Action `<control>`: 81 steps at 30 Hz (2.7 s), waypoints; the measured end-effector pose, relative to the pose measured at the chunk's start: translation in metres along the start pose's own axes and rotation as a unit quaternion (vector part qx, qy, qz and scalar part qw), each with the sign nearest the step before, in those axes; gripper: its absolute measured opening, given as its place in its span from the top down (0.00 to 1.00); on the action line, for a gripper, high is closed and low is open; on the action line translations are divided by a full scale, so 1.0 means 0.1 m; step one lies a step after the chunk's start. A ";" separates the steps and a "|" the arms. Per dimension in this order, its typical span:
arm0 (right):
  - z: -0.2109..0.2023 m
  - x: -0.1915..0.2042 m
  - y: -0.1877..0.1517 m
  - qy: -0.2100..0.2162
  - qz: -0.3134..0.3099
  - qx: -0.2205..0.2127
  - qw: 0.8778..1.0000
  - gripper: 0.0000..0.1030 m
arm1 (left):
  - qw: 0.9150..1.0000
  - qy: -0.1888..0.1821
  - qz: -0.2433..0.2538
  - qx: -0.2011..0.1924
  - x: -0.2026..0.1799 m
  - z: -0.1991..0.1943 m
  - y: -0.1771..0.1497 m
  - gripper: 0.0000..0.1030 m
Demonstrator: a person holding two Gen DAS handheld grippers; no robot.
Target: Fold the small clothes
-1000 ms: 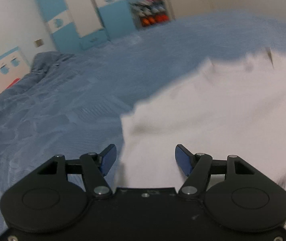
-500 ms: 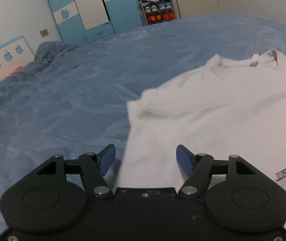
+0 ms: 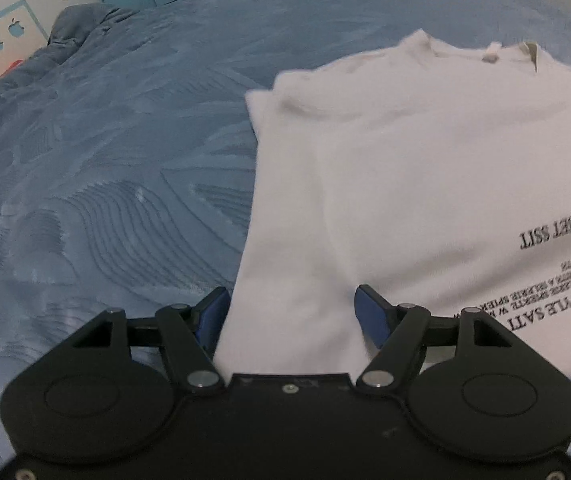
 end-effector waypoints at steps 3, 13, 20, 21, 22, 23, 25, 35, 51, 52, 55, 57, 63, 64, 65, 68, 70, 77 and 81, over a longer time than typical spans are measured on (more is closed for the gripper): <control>-0.16 -0.14 0.17 -0.003 0.028 0.008 1.000 0.57 | 1.000 0.009 0.004 0.005 0.02 -0.09 0.08 0.30; -0.50 -0.69 -0.09 0.042 0.168 0.075 0.982 0.40 | 0.999 -0.009 -0.006 -0.050 -0.03 -0.61 0.21 0.32; -0.20 -0.57 -0.28 0.100 0.240 0.089 0.961 0.38 | 0.999 -0.029 0.018 -0.042 -0.23 -0.61 0.11 0.32; -0.15 -0.55 -0.24 0.102 0.246 0.087 0.960 0.37 | 0.999 -0.029 0.019 -0.039 -0.22 -0.60 0.10 0.32; -0.11 -0.52 -0.19 0.104 0.256 0.084 0.957 0.40 | 0.999 -0.029 0.019 -0.037 -0.22 -0.59 0.09 0.32; -0.08 -0.51 -0.15 0.110 0.267 0.079 0.954 0.45 | 0.999 -0.028 0.018 -0.035 -0.20 -0.58 0.07 0.32; -0.05 -0.45 -0.08 0.124 0.265 0.079 0.953 0.56 | 0.999 -0.027 0.016 -0.033 -0.17 -0.56 0.06 0.32; -0.04 -0.50 0.04 0.120 0.262 0.063 0.956 0.86 | 0.999 -0.026 0.027 -0.018 -0.19 -0.47 0.03 0.32; -0.07 -0.35 -0.07 0.072 0.214 0.079 0.971 0.88 | 0.998 -0.011 0.051 -0.019 -0.15 -0.39 0.14 0.32; -0.15 -0.30 -0.02 0.069 0.197 0.063 0.976 0.88 | 0.999 -0.006 0.050 -0.019 -0.13 -0.36 0.14 0.32; -0.23 -0.21 0.09 0.065 0.175 0.053 0.981 0.88 | 0.999 0.003 0.028 -0.015 -0.01 -0.26 0.11 0.32; -0.16 -0.15 0.09 0.037 0.143 0.071 0.987 0.88 | 1.000 0.006 0.000 -0.002 0.08 -0.14 0.06 0.30; -0.15 0.09 0.00 -0.025 0.059 0.076 0.995 0.88 | 0.999 -0.010 -0.037 -0.004 0.14 -0.08 0.00 0.30; -0.18 0.12 0.04 -0.029 0.054 0.070 0.996 0.88 | 1.000 -0.010 -0.028 -0.004 0.14 -0.10 0.01 0.30; -0.22 0.13 0.07 -0.035 0.049 0.065 0.996 0.88 | 1.000 -0.012 -0.020 -0.003 0.14 -0.10 0.03 0.30; -0.34 0.20 0.19 -0.037 0.026 0.046 0.998 0.88 | 1.000 -0.003 -0.011 -0.019 0.23 -0.23 0.08 0.32; -0.41 0.23 0.25 -0.039 0.022 0.039 0.998 0.88 | 1.000 0.002 -0.013 -0.027 0.30 -0.28 0.09 0.32; -0.02 0.07 -0.16 -0.043 0.075 0.091 0.992 0.88 | 1.000 -0.017 -0.011 -0.013 0.34 -0.11 -0.11 0.30; -0.14 0.21 0.03 -0.062 0.047 0.076 0.994 0.88 | 1.000 -0.023 -0.013 -0.017 0.37 -0.12 -0.07 0.30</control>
Point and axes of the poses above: each gripper's, at about its wrist camera, not at the fingertips, and z roughly the way its jaws point, x to its left, y to its top, the point moved 5 cm from there along z, roughly the way its jaws point, and after that the axes turned 7 degrees about -x, right-handed, at the moved point
